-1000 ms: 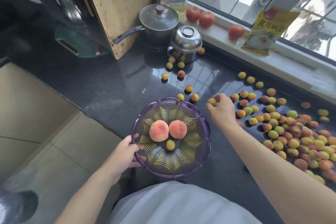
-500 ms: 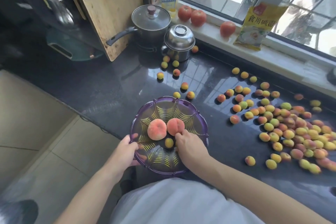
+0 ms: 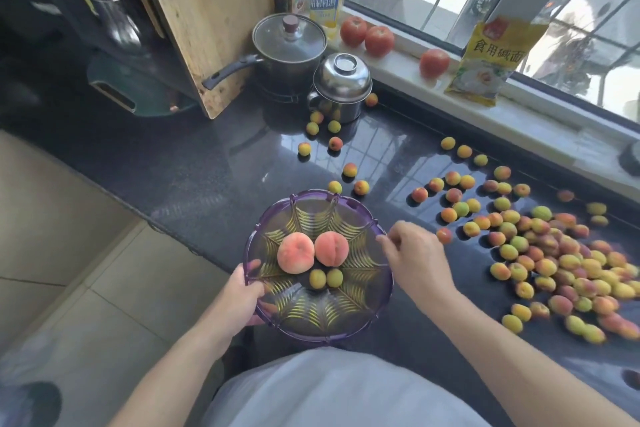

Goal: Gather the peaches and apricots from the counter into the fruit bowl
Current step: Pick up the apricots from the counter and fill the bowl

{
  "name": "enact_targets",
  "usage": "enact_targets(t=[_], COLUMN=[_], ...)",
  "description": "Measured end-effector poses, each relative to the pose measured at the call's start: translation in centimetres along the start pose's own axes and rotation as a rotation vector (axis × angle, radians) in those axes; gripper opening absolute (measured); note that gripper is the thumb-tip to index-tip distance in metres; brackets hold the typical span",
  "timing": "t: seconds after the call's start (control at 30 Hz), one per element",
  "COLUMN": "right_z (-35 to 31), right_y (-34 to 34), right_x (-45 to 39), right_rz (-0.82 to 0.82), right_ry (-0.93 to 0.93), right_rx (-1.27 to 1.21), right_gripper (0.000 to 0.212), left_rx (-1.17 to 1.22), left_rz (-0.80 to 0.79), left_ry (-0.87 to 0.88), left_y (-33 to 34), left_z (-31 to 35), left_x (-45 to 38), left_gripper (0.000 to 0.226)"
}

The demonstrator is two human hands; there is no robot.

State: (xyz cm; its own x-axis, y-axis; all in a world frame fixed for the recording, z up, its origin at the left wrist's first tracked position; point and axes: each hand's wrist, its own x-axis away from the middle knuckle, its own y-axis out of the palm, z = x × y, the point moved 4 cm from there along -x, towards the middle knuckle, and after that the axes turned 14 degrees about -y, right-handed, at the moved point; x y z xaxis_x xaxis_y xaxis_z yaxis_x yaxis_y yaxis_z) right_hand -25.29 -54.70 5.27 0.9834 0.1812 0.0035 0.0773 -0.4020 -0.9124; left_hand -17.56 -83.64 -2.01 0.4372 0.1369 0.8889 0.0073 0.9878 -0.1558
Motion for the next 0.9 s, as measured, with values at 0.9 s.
enact_targets(t=[0.9], right_z=[-0.7], right_y=[1.6], right_x=[3.1], right_rz=[0.026], right_ry=[-0.265], right_rx=[-0.187], right_gripper=[0.023], left_rx=[-0.007], left_rz=[-0.005], left_ry=[0.001], left_y=[0.3], left_z=[0.3], left_x=[0.3], left_gripper=[0.041])
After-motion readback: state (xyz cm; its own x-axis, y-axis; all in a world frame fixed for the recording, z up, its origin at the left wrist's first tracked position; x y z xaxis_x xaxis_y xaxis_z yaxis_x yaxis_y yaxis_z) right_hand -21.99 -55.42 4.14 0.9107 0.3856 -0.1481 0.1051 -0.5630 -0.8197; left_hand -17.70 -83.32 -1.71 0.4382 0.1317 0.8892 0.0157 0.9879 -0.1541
